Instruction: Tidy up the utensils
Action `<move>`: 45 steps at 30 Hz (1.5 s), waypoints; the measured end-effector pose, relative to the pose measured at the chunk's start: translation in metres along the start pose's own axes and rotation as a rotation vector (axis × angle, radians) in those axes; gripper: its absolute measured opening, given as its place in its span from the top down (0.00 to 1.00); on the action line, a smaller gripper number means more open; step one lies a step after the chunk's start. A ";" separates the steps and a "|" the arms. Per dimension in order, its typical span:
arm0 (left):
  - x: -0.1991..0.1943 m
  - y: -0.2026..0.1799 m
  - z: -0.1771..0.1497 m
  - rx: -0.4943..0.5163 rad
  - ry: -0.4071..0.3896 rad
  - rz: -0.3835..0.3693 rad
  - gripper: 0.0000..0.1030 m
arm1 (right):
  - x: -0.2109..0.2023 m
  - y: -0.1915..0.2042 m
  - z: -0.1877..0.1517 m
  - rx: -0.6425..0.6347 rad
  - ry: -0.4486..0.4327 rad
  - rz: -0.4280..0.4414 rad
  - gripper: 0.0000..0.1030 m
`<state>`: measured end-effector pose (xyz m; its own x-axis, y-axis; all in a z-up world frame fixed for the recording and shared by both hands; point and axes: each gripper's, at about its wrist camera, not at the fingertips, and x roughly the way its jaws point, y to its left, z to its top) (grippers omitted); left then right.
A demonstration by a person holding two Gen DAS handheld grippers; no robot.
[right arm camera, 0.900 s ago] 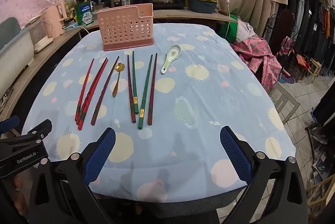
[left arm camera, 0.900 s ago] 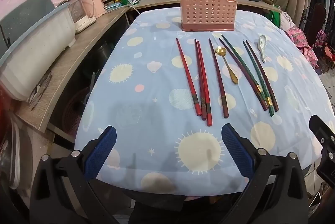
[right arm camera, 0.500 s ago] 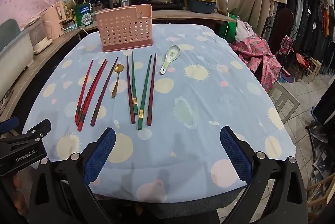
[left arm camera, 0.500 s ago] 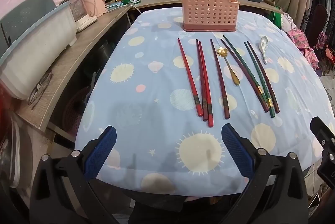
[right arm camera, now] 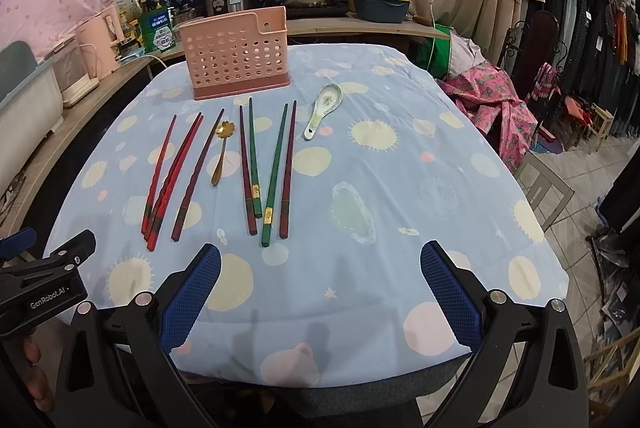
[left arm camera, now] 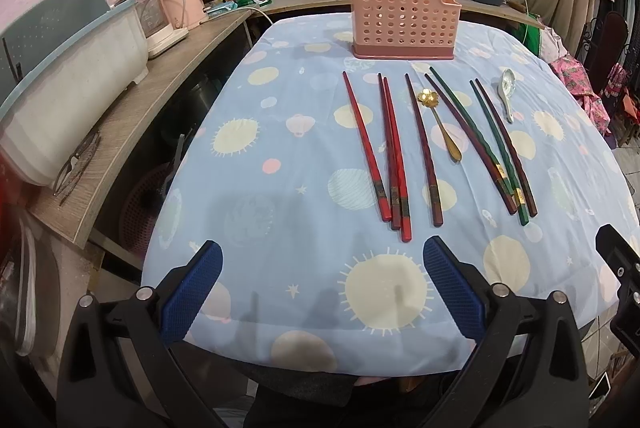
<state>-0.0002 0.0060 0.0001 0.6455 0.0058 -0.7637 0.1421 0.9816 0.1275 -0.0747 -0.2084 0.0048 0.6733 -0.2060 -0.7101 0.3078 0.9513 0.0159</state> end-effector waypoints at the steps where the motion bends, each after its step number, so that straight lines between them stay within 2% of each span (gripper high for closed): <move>1: 0.000 -0.001 0.001 -0.001 0.001 0.001 0.07 | 0.000 0.000 0.000 0.001 0.001 0.001 0.07; 45: 0.002 -0.004 -0.004 -0.006 0.005 0.001 0.07 | 0.003 0.004 -0.004 0.007 0.005 0.013 0.07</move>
<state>-0.0024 0.0026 -0.0045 0.6421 0.0072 -0.7666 0.1373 0.9827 0.1242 -0.0743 -0.2039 0.0000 0.6742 -0.1925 -0.7130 0.3038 0.9523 0.0302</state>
